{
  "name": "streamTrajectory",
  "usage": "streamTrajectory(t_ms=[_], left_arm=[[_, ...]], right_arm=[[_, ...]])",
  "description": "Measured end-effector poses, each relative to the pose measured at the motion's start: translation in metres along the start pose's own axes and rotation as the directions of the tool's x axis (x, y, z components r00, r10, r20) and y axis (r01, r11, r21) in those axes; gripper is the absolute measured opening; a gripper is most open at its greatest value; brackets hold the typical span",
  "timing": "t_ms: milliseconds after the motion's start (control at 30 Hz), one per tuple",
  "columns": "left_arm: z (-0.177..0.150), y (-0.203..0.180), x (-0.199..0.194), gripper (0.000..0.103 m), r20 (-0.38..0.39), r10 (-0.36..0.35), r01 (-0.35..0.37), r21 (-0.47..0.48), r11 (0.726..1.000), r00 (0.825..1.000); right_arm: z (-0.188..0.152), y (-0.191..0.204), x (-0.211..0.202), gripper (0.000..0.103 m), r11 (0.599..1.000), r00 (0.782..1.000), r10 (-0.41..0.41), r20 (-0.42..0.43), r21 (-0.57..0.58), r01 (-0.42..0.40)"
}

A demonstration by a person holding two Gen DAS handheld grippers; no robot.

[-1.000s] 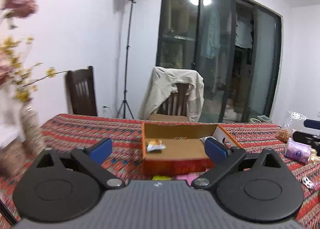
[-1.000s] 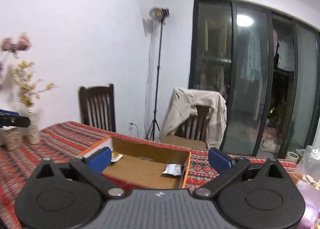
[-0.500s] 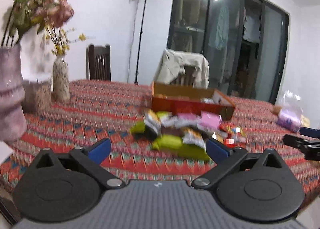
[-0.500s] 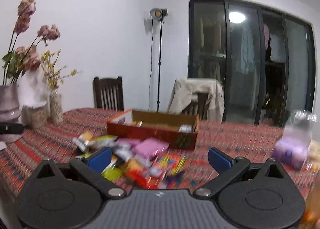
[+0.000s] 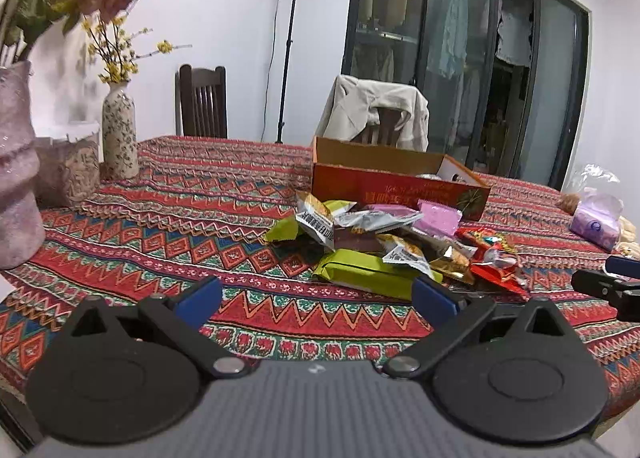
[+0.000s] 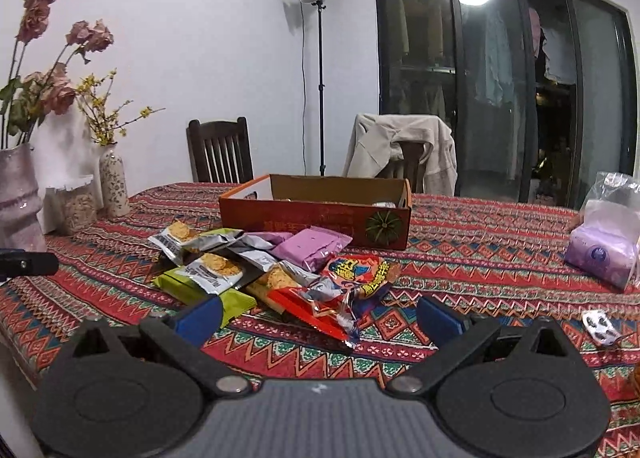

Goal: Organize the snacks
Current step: 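Open both grippers over the box and pull back to the pile, then grasp a white cracker packet with each gripper from the pile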

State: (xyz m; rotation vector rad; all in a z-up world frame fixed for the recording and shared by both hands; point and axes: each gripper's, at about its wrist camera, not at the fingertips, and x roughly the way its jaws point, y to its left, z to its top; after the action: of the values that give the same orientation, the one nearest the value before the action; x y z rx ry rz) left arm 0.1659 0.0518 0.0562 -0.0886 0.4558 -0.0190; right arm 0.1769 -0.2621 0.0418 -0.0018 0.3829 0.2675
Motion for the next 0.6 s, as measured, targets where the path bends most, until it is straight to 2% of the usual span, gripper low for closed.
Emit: streamTrajectory(t_ms=[300,367,467,600], left_arm=[[0.016,0.006,0.06,0.1,-0.031,0.01,-0.009,0.017,1.0,0.999],[0.022,0.008,0.075,0.093,-0.029,0.01,-0.009,0.019,1.0,1.0],[0.033,0.011,0.099,0.082,-0.017,0.014,-0.014,0.024,1.0,1.0],[0.048,0.014,0.136,0.071,-0.023,0.008,-0.007,0.014,1.0,1.0]], right_arm=[[0.007,-0.004,0.047,0.101,0.999,0.999,0.028,-0.041,0.043,-0.026],[0.011,-0.004,0.062,0.1,0.998,0.998,0.032,-0.049,0.054,-0.029],[0.019,-0.004,0.082,0.088,0.996,0.996,0.065,-0.06,0.066,-0.061],[0.028,0.007,0.112,0.084,0.993,0.99,0.112,-0.085,0.048,-0.109]])
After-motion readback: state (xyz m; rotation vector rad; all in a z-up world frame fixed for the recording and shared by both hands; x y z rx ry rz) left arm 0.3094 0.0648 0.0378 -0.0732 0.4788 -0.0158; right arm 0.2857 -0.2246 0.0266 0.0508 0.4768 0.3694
